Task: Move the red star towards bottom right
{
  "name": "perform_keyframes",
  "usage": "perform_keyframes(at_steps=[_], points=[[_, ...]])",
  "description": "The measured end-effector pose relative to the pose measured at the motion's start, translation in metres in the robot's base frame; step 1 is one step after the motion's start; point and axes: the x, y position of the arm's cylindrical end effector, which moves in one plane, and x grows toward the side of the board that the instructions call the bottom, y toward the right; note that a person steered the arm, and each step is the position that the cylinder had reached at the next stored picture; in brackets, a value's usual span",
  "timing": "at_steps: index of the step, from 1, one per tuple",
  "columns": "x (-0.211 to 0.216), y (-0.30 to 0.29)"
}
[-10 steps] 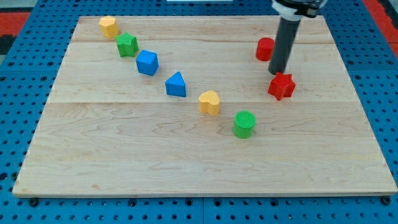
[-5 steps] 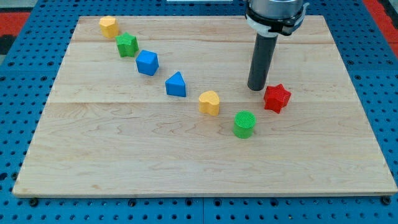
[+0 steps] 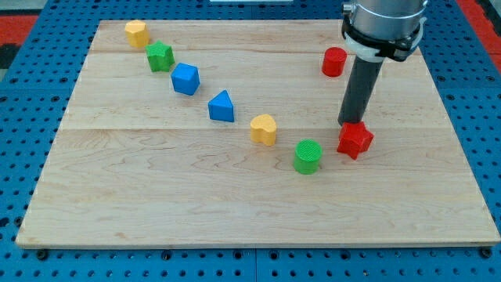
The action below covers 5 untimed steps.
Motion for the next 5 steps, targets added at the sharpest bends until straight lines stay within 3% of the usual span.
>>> perform_keyframes(at_steps=[5], points=[[0.065, 0.0]])
